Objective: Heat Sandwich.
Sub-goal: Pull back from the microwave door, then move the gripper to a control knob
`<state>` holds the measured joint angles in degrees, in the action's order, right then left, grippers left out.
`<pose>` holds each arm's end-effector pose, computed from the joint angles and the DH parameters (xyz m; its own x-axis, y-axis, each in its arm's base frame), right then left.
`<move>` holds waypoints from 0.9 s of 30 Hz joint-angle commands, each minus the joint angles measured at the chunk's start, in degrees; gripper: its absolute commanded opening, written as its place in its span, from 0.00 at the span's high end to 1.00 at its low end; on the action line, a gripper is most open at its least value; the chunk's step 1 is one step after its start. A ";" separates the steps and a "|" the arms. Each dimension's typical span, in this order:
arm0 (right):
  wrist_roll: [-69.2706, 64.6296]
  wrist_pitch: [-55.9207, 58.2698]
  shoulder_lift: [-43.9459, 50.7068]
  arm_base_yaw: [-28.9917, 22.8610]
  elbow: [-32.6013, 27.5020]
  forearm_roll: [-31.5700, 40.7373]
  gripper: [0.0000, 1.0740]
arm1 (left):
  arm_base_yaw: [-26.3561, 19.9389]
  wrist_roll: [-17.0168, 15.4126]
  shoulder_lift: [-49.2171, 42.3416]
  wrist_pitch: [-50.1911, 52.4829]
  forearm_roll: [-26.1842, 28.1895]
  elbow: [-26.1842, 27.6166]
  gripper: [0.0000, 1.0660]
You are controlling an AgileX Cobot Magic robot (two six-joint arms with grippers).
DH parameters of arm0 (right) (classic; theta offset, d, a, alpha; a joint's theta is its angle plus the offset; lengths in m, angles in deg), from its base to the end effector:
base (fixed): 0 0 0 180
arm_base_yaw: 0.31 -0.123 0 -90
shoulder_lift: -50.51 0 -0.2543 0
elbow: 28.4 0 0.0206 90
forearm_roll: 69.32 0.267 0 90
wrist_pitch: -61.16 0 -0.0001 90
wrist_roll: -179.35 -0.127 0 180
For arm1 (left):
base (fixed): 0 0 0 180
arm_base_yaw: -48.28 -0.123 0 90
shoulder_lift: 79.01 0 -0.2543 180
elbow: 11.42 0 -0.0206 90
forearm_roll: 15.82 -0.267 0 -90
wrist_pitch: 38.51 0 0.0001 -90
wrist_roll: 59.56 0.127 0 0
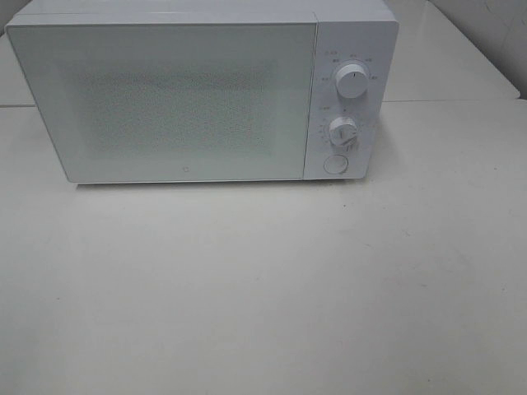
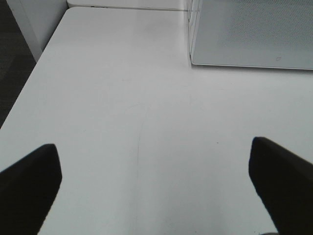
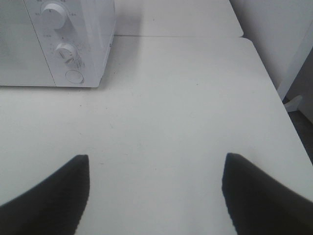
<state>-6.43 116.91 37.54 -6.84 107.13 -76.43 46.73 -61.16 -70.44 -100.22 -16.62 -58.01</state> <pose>0.0833 -0.0035 0.2917 -0.3884 -0.0136 -0.9214 -0.0076 0.9999 -0.0116 0.0691 0.0034 0.2729 -0.4509 -0.0335 -0.8920 -0.0476 0.9988 -0.0135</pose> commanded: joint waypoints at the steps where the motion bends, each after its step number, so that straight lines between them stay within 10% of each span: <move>1: 0.00 -3.55 -3.95 0.46 0.52 0.00 0.32 | -0.17 0.00 -1.55 0.57 0.40 -0.06 0.06; 27: 0.00 -24.64 -27.39 0.46 0.52 0.23 0.32 | -0.17 0.00 -1.55 0.57 0.40 -0.06 0.06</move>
<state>-6.43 93.47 10.44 -6.84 107.13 -76.08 46.73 -61.16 -70.44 -100.22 -16.62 -58.01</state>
